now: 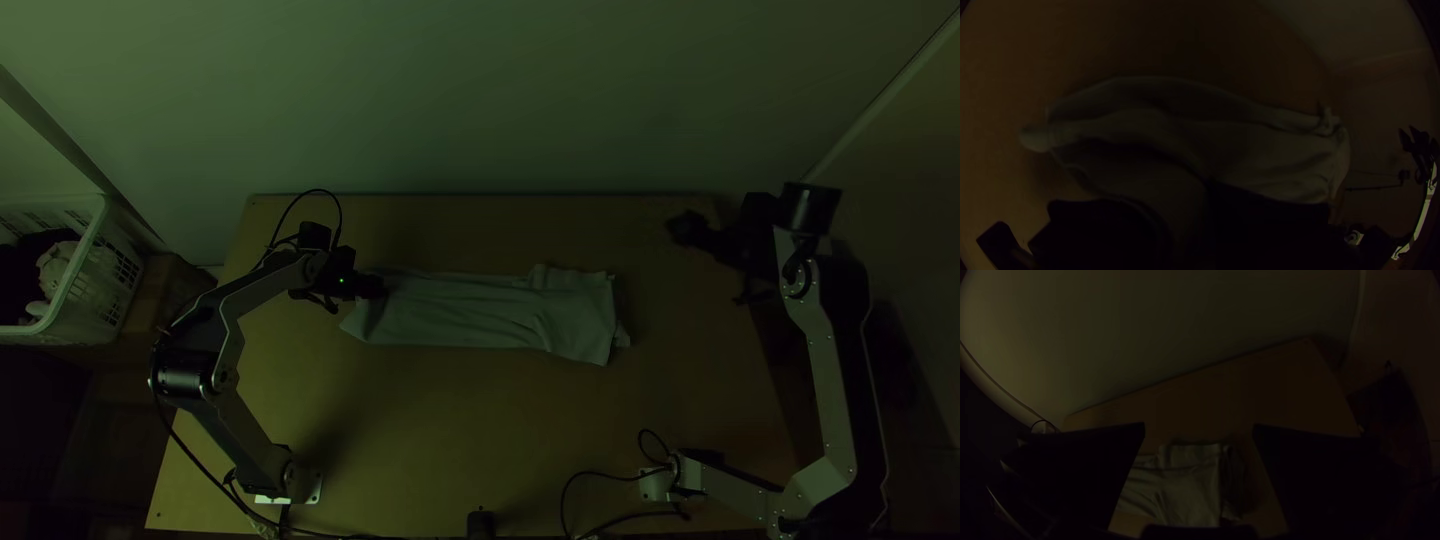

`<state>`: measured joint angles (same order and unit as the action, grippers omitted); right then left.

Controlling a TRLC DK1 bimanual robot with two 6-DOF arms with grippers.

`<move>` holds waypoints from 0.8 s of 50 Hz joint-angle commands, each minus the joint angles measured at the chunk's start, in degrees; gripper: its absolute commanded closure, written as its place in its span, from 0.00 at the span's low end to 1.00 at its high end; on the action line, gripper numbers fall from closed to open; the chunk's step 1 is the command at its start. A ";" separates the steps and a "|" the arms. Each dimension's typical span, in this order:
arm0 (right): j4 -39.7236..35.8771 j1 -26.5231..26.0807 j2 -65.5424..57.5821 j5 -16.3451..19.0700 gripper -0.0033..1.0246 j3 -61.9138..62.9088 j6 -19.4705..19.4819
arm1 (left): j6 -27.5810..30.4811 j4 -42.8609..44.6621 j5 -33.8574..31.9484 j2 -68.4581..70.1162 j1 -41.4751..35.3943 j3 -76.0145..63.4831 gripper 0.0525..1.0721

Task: Fold the t-shirt

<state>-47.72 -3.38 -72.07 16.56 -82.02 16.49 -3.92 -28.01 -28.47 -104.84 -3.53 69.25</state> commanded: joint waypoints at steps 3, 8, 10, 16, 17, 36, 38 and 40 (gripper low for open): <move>0.97 0.92 1.76 0.23 0.04 3.62 1.00 | 1.02 -3.98 4.30 2.00 3.18 -2.63 0.98; 2.55 1.18 2.38 0.05 0.04 5.64 1.00 | 4.19 -7.50 5.88 3.59 6.52 -1.05 0.98; 3.16 1.27 2.46 -0.12 0.04 6.43 1.00 | 5.33 -8.90 6.50 3.94 8.01 -0.17 0.98; 5.45 1.36 2.99 -0.21 0.04 8.89 1.09 | 8.85 -14.88 9.31 4.03 11.70 3.17 0.98; 5.89 1.36 3.08 -0.21 0.04 9.24 1.09 | 9.28 -15.67 9.84 4.03 12.32 3.70 0.98; 12.13 1.62 4.40 -0.30 0.04 15.31 1.00 | 16.93 -25.08 17.31 6.84 23.13 12.13 0.98; 12.48 1.62 4.75 -0.47 0.04 15.84 0.91 | 16.93 -26.75 17.39 6.93 23.57 13.54 0.98; 12.92 1.62 5.19 -0.65 0.04 16.54 0.74 | 16.84 -28.15 17.57 7.28 23.57 14.68 0.98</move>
<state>-36.18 -2.24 -68.64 16.32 -67.57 16.51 11.49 -53.25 -11.51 -100.05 19.20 80.31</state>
